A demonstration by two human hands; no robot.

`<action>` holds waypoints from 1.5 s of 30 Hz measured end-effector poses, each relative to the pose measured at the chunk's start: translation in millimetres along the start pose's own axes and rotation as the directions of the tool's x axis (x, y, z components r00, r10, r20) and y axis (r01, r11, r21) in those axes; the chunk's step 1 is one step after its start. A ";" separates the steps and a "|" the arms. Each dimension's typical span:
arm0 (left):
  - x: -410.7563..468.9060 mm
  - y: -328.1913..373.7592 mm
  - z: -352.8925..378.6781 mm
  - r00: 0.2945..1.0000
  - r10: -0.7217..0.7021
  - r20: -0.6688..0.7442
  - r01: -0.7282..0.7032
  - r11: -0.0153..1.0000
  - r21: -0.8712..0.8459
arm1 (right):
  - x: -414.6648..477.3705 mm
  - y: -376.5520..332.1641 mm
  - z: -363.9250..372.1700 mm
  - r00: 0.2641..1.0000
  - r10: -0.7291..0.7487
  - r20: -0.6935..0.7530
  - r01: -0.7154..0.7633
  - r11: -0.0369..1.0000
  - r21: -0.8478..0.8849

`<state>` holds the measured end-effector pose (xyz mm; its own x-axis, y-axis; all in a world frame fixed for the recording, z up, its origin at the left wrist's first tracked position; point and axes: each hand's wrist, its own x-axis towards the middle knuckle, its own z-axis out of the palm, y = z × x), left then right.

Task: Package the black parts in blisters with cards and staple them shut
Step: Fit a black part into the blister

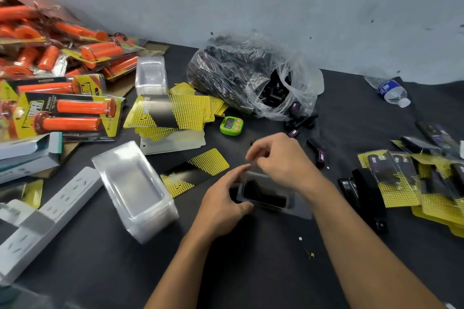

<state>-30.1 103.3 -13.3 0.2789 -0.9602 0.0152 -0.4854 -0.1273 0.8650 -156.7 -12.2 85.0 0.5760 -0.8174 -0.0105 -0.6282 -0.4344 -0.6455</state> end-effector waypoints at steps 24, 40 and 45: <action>7.9 42.2 2.9 0.972 -0.099 0.211 0.230 0.550 -0.803 | -70.5 43.7 -1.3 0.958 0.243 0.150 -0.235 0.371 0.899; 8.7 52.3 12.4 0.962 -0.112 0.248 0.263 0.611 -0.746 | -82.5 61.7 -1.3 0.872 0.045 0.487 -0.483 -0.066 0.873; 8.5 49.0 22.1 0.965 -0.150 0.217 0.264 0.547 -0.794 | -77.8 64.5 1.2 0.877 0.100 0.470 -0.468 -0.043 0.882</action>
<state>-69.8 83.4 18.2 0.1623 -0.9610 -0.2239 0.4660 -0.1253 0.8758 -241.4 23.8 43.2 0.6882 -0.5822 -0.4330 0.2185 0.7353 -0.6415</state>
